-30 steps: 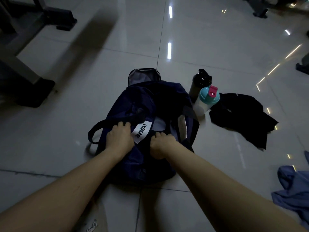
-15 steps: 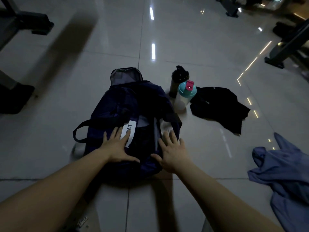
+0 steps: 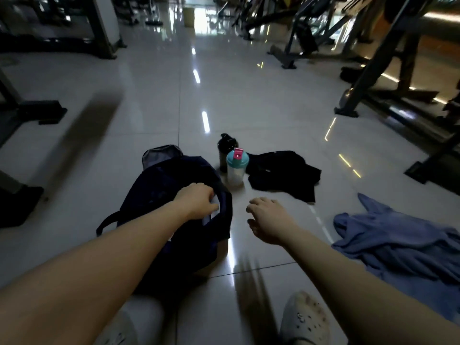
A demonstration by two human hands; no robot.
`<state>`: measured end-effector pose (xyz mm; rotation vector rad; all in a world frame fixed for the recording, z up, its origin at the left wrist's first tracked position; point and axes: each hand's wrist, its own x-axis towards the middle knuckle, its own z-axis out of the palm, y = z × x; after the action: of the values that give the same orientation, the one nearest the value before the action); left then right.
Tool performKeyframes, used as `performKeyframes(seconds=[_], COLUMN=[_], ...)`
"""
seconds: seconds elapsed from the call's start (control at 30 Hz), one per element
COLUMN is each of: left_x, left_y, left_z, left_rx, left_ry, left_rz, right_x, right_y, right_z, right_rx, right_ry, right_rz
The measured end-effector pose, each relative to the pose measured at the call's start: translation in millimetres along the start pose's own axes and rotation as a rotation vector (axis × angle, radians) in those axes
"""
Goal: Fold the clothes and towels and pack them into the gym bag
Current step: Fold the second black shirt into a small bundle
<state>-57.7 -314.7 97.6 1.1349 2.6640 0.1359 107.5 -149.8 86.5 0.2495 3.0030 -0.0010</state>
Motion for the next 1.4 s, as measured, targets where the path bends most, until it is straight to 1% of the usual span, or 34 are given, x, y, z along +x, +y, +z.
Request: performKeyframes(seconds=[0.13, 0.2, 0.33, 0.4, 0.53, 0.7, 0.83, 0.87, 0.93, 0.97, 1.0, 1.03, 1.07, 1.1, 1.13, 1.2, 1.27, 1.33, 1.4], left_x=[6, 13, 46, 77, 154, 250, 314, 327, 345, 350, 350, 347, 342, 337, 333, 325, 316, 307, 300], left_y=[79, 113, 162, 178, 195, 194, 186, 184, 176, 172, 170, 169, 170, 173, 177, 189, 202, 212, 218], left_z=[-21, -23, -12, 3, 47, 97, 125, 131, 143, 149, 155, 162, 169, 175, 178, 183, 181, 174, 163], left_rx=[-0.001, -0.010, 0.027, 0.031, 0.027, 0.080, 0.169, 0.166, 0.096, 0.079, 0.113, 0.194, 0.282, 0.306, 0.266, 0.147, 0.085, 0.085, 0.095], left_ry=[-0.030, -0.034, -0.065, -0.085, -0.121, -0.114, -0.030, -0.041, -0.151, -0.212, -0.248, -0.239, -0.197, -0.144, -0.109, -0.102, -0.173, -0.246, -0.291], left_rz=[0.114, 0.168, 0.226, 0.239, 0.236, 0.250, 0.244, 0.228, 0.181, 0.173, 0.200, 0.265, 0.344, 0.403, 0.429, 0.442, 0.429, 0.398, 0.363], right_x=[-45, -60, -61, -51, -14, 53, 103, 113, 126, 129, 130, 129, 127, 124, 121, 115, 108, 100, 89], right_y=[47, 73, 131, 157, 201, 252, 278, 284, 295, 299, 301, 300, 297, 292, 286, 276, 268, 261, 256], right_z=[-41, -52, -39, -19, 27, 85, 124, 132, 148, 156, 163, 169, 175, 180, 181, 179, 175, 174, 172], right_rx=[0.020, 0.076, 0.208, 0.280, 0.400, 0.469, 0.448, 0.428, 0.394, 0.393, 0.392, 0.373, 0.327, 0.264, 0.216, 0.178, 0.144, 0.141, 0.206], right_ry=[-0.008, -0.058, -0.144, -0.178, -0.185, -0.233, -0.238, -0.251, -0.314, -0.356, -0.394, -0.408, -0.387, -0.329, -0.252, -0.158, -0.140, -0.168, -0.223], right_rz=[0.168, 0.287, 0.492, 0.552, 0.594, 0.557, 0.552, 0.546, 0.530, 0.526, 0.527, 0.529, 0.534, 0.543, 0.560, 0.608, 0.625, 0.630, 0.637])
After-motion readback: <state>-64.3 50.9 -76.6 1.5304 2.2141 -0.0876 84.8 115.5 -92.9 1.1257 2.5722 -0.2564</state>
